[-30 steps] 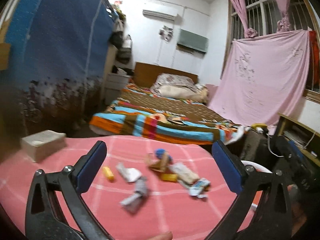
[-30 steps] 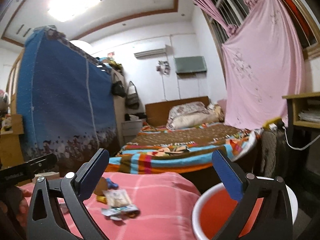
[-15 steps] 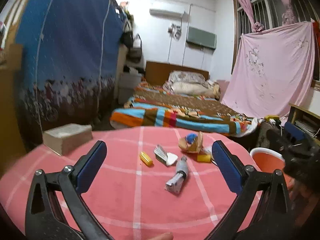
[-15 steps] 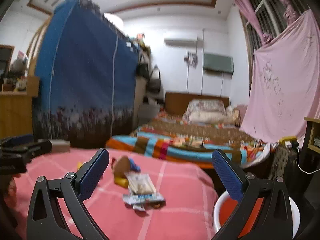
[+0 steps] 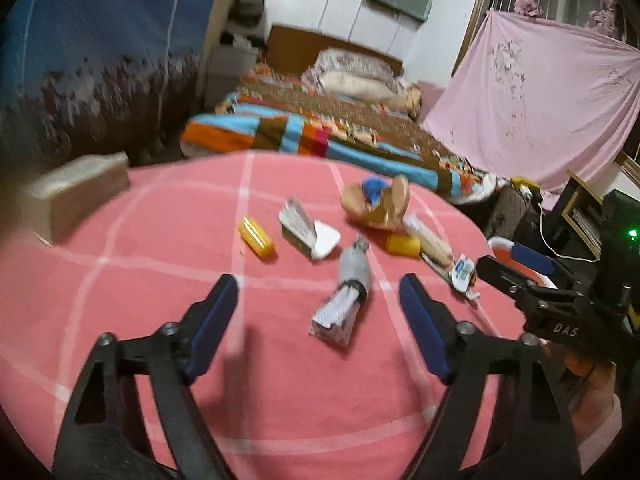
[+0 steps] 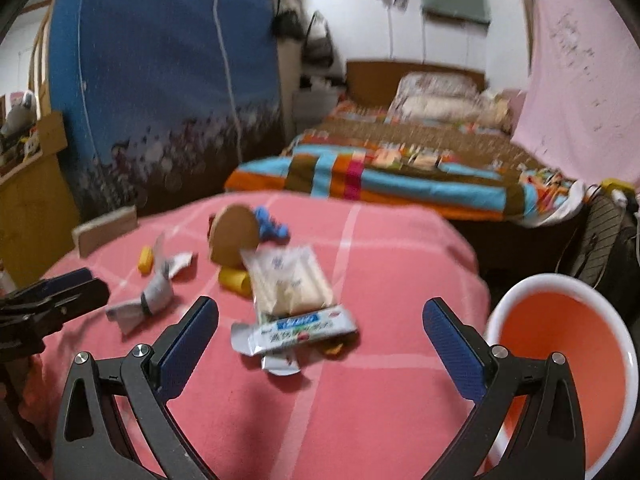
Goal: Collect trash
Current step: 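Grasp the white tube with the left tool while the right tool grasps the wrapper strip, then carry both items over the orange bucket and open both tools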
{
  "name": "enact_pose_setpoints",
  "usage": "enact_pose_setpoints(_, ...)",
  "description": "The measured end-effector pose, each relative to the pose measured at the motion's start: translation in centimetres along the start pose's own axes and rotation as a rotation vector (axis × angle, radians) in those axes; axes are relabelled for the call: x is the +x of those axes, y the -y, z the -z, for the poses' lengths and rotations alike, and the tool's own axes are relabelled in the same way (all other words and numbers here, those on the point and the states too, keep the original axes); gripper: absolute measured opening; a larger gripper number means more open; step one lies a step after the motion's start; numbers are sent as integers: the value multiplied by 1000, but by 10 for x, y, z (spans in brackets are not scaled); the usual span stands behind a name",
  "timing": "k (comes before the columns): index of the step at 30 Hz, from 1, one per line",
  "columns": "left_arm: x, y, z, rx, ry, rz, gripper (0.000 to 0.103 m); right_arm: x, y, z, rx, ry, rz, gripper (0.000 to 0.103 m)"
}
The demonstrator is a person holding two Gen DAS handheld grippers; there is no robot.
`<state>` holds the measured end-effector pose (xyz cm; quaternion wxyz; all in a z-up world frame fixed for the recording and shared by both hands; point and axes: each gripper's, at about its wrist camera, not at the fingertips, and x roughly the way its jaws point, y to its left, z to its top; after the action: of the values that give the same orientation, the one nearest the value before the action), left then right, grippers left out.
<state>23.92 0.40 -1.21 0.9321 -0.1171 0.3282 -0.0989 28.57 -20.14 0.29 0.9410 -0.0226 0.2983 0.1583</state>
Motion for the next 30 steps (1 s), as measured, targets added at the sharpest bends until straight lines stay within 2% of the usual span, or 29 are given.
enact_pose_setpoints(5,12,-2,3,-17,-90,57,48,15,-5,2,-10,-81,-34,101)
enact_pose_setpoints(8,15,-1,3,-15,-114,69,42,22,-3,2,1,-122,-53,93)
enact_pose_setpoints(10,15,1,3,-9,-119,76,38,27,-2,3,14,-145,-58,80)
enact_pose_setpoints(11,14,1,3,-7,-121,77,35,28,-1,3,20,-153,-58,78)
enact_pose_setpoints(16,15,3,3,-5,-136,81,15,28,-1,1,14,-154,-52,76)
enact_pose_setpoints(18,15,4,3,-5,-143,85,5,26,-1,1,13,-145,-52,75)
enact_pose_setpoints(20,18,4,0,1,-147,90,0,23,0,0,17,-131,-50,73)
enact_pose_setpoints(25,13,9,0,32,-124,88,0,16,1,-1,27,-95,-41,71)
enact_pose_setpoints(30,-2,12,-1,60,-45,62,0,4,1,-1,29,-37,-18,70)
